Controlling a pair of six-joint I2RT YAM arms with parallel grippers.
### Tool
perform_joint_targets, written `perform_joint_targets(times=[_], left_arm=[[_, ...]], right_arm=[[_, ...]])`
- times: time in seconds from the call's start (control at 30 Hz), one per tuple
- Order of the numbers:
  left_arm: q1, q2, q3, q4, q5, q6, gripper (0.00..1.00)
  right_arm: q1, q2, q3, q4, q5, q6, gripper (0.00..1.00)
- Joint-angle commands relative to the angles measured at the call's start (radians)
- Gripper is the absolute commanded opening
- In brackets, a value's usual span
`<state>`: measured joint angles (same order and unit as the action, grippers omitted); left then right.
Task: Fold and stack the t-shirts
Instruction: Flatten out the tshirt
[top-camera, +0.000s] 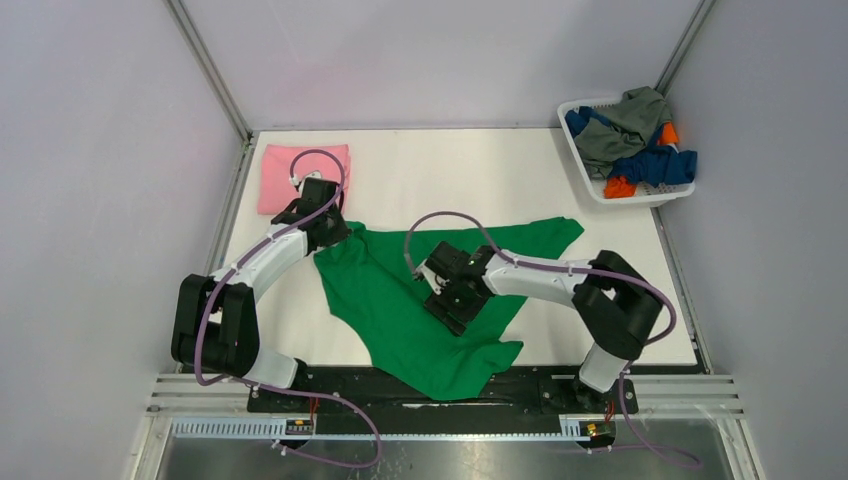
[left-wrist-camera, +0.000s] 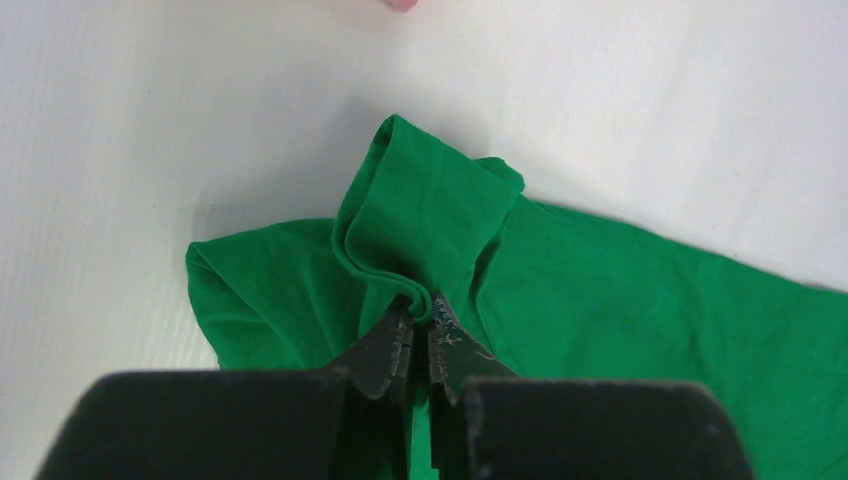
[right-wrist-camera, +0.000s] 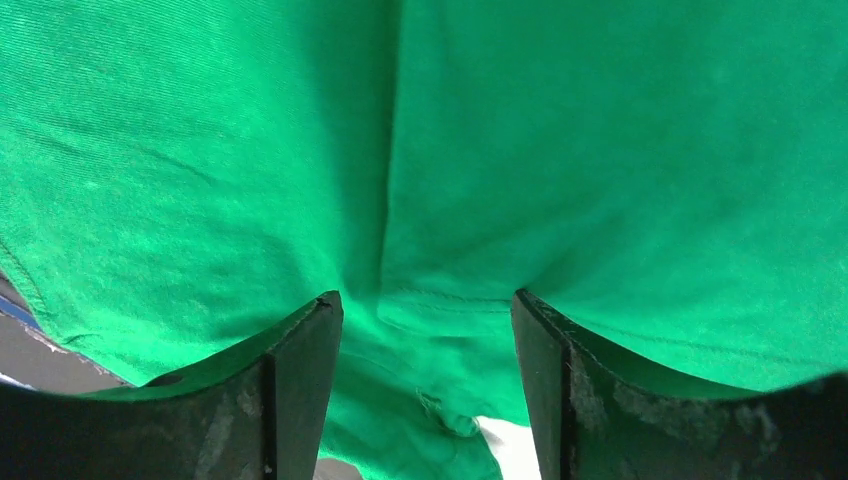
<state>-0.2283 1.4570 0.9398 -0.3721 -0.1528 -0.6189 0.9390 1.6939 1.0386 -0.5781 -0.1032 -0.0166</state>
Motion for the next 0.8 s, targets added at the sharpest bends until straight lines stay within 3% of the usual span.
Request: perform_joint_targets(times=[0.0, 0.33, 0.77], left_arm=[[0.001, -0.023, -0.007, 0.015, 0.000, 0.003, 0.00], [0.005, -0.034, -0.007, 0.010, -0.027, 0.012, 0.00], [0.012, -0.027, 0.005, 0.019, -0.022, 0.020, 0.00]], right_arm=[[0.050, 0.060, 0.069, -0.008, 0.040, -0.023, 0.68], [0.057, 0.045, 0.044, 0.013, 0.227, 0.065, 0.45], [0.053, -0.026, 0.032, -0.016, 0.114, 0.029, 0.45]])
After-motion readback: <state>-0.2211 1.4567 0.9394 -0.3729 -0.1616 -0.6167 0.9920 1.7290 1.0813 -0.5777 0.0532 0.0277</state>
